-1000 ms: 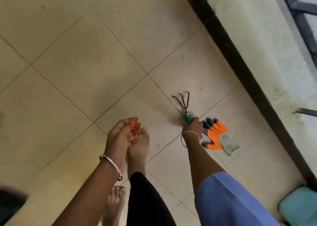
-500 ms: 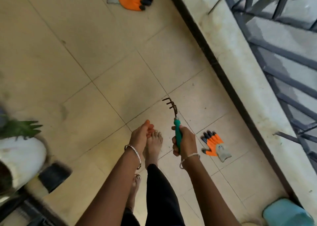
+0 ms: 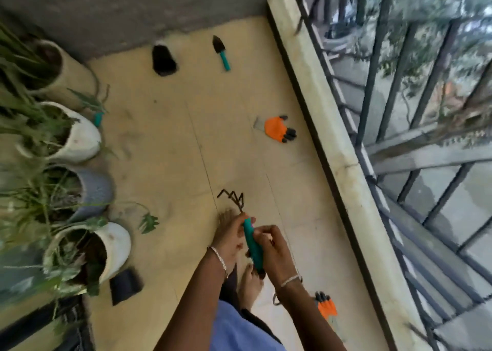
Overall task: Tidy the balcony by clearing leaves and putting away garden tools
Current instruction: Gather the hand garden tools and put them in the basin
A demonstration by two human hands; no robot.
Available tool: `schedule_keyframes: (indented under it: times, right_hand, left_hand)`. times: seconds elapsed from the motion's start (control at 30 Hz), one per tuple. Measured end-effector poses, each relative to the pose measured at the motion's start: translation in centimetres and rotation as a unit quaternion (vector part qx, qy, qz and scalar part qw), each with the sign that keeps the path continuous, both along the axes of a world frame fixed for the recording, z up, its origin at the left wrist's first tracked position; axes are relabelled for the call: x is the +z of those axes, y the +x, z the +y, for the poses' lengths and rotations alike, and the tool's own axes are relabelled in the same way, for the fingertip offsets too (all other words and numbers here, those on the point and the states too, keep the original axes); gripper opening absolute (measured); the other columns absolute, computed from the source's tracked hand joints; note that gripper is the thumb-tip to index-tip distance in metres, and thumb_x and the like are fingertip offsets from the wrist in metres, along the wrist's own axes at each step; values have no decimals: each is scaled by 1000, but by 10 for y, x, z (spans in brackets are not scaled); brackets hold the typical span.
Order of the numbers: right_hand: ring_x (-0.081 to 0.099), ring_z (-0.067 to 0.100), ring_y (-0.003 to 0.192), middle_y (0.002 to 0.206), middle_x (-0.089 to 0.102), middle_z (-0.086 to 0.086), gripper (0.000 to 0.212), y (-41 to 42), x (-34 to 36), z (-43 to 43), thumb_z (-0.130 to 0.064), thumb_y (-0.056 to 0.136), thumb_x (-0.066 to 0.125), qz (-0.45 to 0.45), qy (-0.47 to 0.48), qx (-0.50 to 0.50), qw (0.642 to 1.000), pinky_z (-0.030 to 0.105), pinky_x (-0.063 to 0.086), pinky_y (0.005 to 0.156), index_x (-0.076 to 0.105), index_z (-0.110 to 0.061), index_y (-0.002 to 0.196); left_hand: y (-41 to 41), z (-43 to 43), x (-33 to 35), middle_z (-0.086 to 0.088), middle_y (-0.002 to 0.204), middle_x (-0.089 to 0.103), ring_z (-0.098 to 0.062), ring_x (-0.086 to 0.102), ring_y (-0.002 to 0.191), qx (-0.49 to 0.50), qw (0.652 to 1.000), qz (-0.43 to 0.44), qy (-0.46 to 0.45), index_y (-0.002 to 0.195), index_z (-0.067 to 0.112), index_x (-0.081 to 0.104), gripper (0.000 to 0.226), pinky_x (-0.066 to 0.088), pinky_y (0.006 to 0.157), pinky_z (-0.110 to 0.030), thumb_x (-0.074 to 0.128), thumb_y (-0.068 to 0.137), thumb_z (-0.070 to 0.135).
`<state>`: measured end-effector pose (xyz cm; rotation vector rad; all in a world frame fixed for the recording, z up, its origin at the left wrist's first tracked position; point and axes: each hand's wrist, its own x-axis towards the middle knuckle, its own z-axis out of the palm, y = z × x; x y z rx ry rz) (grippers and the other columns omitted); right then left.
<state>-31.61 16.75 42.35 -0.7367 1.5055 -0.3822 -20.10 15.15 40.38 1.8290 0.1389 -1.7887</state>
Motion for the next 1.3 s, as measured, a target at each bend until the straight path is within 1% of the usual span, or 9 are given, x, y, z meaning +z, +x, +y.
schedule_keyframes:
  times: [0.07,0.27,0.37,0.43,0.6,0.77,1.03,1.17,1.3]
  right_hand:
    - [63,14,65,81,67,4,10,15,13,-26,-15,99,52,39,-24,41,998,22,49,52,59,-8,100]
    - [60,22,52,75,69,13,12,63,32,-140,-18,97,54,96,-42,24,994,29,49,46,60,-9,101]
    - [60,23,54,77,69,17,10,87,43,-199,-14,96,53,99,-46,11,994,31,51,49,61,-9,100]
    - [60,25,56,78,68,18,10,105,47,-235,-11,96,53,96,-41,5,995,32,51,51,62,-9,101]
    - [58,26,55,75,66,16,10,151,34,-321,-8,96,52,96,-25,6,995,28,48,50,61,-13,93]
    - [56,26,55,74,63,15,12,196,2,-400,-4,97,48,101,-23,40,994,30,47,52,60,-6,98]
    - [52,21,45,68,63,12,15,259,-132,-517,-4,92,50,154,-4,129,980,22,42,44,65,-7,95]
    - [51,11,35,66,63,12,17,285,-229,-580,-4,90,50,211,22,156,965,17,40,36,65,-12,87]
    - [66,29,63,79,70,13,8,295,-352,-637,-16,83,55,272,53,195,941,35,55,60,61,-19,80]
  left_hand:
    - [21,-15,18,0,94,76,-20,65,97,74,997,8,-19,111,11,67,26,48,83,-34,51,97,28]
    - [97,-84,52,-4,54,65,-14,62,45,240,971,14,5,83,7,60,21,49,43,-20,48,97,19]
    - [135,-126,73,-2,43,55,-15,57,36,313,947,74,-10,66,10,56,35,52,53,-25,42,97,18]
    - [167,-155,78,0,40,48,-13,50,32,319,946,61,-2,70,13,50,29,45,62,-30,45,98,21]
    - [236,-221,70,2,50,46,-10,40,35,319,947,20,11,91,17,57,10,35,39,-18,50,94,23]
    - [277,-281,48,3,56,45,-8,35,37,321,947,-15,3,104,18,58,13,32,38,-17,55,93,23]
    - [326,-356,-33,6,51,46,-8,32,35,361,932,-24,-3,77,20,50,17,31,37,-16,61,90,16]
    - [352,-397,-92,6,52,53,-7,36,34,394,919,-28,-5,82,19,55,11,33,36,-16,62,92,19]
    - [375,-432,-160,5,57,52,-8,42,38,428,903,-30,-29,85,19,55,8,37,38,-18,59,92,17]
